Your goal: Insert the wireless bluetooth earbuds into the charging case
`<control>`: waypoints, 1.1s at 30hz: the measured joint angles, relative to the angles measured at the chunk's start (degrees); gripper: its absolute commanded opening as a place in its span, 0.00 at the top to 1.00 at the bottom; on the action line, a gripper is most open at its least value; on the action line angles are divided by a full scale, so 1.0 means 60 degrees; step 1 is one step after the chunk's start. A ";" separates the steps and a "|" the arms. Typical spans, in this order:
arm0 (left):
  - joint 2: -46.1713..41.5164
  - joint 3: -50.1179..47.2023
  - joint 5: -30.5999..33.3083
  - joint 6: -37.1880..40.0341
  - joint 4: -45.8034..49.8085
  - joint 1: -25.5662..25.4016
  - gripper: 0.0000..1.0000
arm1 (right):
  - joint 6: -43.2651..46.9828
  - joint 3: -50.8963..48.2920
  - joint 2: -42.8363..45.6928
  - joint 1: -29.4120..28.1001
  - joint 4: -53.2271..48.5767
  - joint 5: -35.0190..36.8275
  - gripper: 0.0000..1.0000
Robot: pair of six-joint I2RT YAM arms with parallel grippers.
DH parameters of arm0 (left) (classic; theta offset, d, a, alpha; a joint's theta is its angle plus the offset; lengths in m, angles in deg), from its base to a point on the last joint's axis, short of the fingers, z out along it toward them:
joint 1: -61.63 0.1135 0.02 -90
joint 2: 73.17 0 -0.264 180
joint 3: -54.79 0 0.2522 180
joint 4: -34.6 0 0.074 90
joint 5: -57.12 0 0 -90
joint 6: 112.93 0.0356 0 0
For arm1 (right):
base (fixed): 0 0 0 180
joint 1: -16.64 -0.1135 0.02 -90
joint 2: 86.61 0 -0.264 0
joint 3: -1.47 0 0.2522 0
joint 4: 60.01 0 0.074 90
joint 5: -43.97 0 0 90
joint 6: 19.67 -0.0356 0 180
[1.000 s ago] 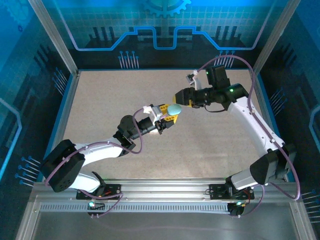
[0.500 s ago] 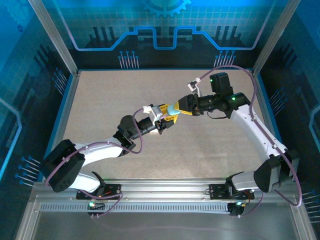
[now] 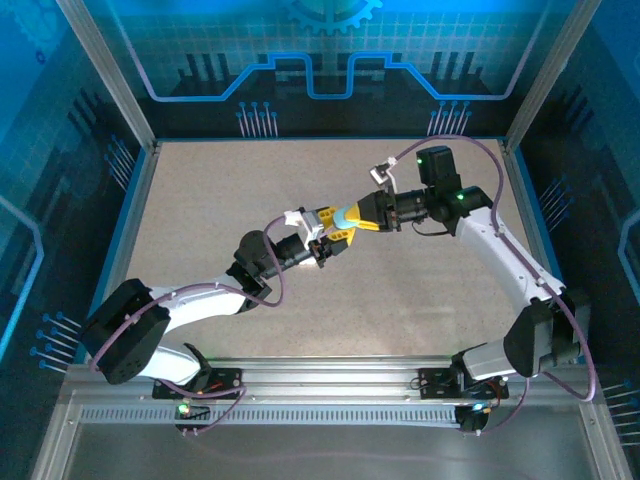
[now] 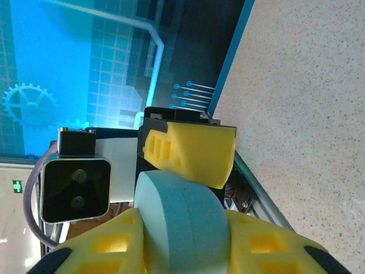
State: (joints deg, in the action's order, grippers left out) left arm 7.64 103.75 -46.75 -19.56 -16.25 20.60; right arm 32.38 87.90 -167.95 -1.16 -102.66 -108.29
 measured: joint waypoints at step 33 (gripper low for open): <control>-0.2681 -0.0357 0.2772 0.0364 0.3453 0.0000 0.17 | -0.1821 -0.2630 -0.2929 -0.0280 0.3187 0.4029 0.86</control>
State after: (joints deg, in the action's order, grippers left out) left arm -8.44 101.61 -30.11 -17.37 4.47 20.60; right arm 21.45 72.11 -185.52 -2.84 -83.53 -84.11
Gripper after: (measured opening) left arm 0.816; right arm 0.271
